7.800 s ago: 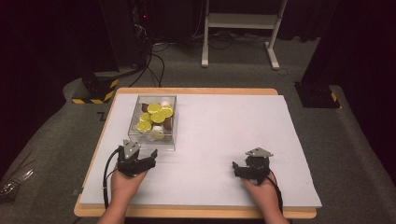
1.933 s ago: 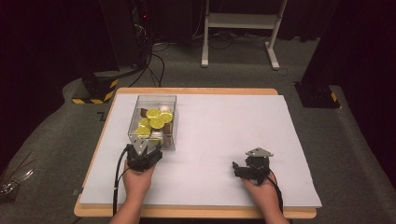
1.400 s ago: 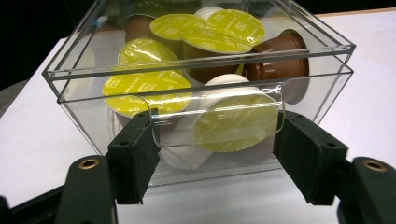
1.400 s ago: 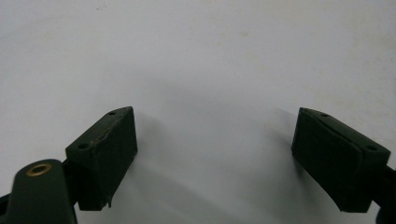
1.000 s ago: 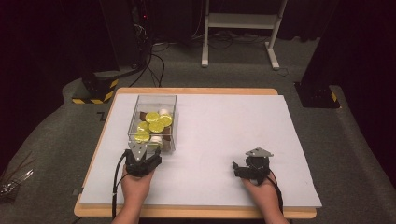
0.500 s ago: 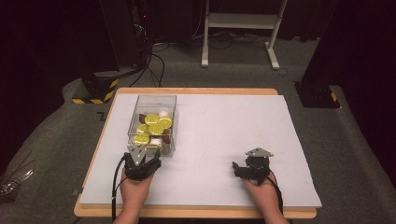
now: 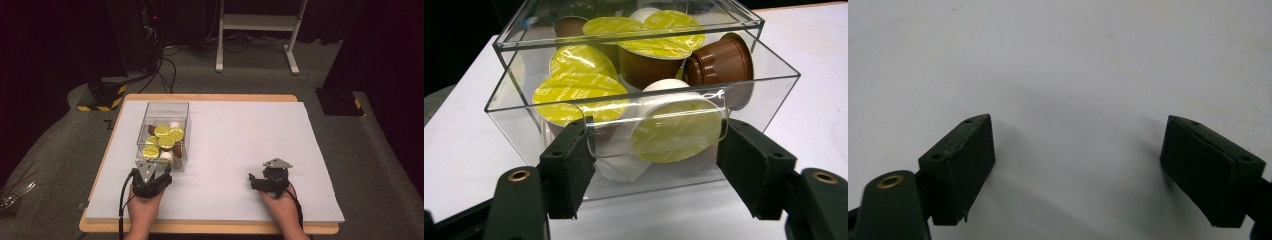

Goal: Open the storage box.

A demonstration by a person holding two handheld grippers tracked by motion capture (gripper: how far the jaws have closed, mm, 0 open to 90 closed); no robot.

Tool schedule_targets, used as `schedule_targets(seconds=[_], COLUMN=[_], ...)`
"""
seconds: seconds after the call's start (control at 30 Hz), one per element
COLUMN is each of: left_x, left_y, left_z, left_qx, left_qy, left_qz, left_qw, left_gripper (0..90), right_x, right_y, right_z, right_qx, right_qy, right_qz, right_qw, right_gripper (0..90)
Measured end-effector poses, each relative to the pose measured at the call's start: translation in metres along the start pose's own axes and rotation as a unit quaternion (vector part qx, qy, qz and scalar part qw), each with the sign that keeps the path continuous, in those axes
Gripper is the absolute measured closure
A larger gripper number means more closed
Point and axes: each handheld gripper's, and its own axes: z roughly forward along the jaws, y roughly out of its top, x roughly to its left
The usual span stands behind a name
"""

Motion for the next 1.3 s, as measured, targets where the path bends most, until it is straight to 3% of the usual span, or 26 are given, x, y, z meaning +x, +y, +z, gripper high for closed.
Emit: schedule_targets(seconds=[1.3], left_x=[0.0], left_y=[-0.009], left_z=[-0.03], left_qx=[-0.002], left_qy=[-0.003], left_qz=[-0.001], left_qw=[1.0], left_gripper=[32.5], right_x=[0.0], right_y=[0.0], right_z=[0.0], right_qx=[0.0], right_qy=[-0.001], right_qz=[0.0], right_qw=[1.0], right_gripper=[14.4])
